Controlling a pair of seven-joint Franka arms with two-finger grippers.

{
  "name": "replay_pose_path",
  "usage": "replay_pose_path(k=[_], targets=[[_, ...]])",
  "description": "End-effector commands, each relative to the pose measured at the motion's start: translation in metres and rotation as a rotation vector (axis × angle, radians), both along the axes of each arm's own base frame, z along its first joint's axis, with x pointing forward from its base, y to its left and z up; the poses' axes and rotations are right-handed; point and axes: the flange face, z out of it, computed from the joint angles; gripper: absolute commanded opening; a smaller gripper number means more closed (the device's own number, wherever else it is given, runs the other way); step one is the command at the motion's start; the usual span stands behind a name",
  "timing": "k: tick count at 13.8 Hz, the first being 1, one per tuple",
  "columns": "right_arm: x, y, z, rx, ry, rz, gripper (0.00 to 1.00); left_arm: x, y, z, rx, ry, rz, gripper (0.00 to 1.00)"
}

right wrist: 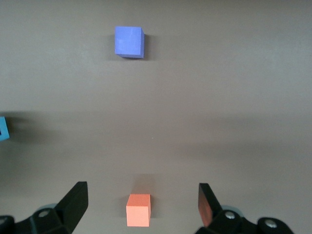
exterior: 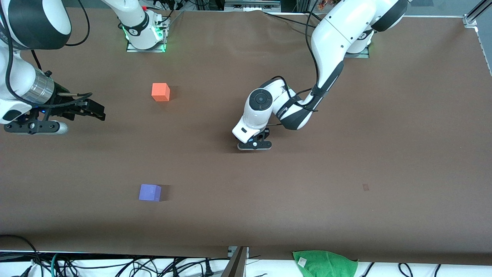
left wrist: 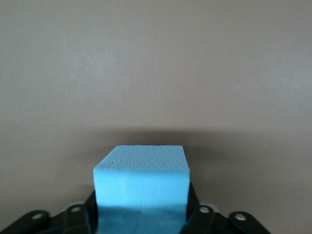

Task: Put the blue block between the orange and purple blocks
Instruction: 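Carry the blue cube with the left gripper toward the table middle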

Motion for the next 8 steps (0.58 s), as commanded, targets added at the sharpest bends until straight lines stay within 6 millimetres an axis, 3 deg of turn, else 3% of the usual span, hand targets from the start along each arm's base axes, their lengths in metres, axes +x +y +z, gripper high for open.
replay_pose_path(k=[1, 2, 4, 8], targets=[[0.005, 0.006, -0.006, -0.047, 0.009, 0.038, 1.00, 0.002, 0.012, 0.097, 0.069, -0.047, 0.003, 1.00], [0.006, 0.009, -0.013, -0.058, 0.023, 0.046, 1.00, -0.004, 0.017, 0.139, 0.098, -0.053, -0.003, 1.00], [0.009, 0.015, -0.023, -0.060, 0.035, 0.054, 1.00, -0.008, 0.040, 0.203, 0.153, -0.056, 0.019, 1.00], [0.006, 0.038, -0.026, -0.063, 0.046, 0.092, 1.00, 0.012, 0.130, 0.268, 0.265, 0.000, 0.057, 1.00]])
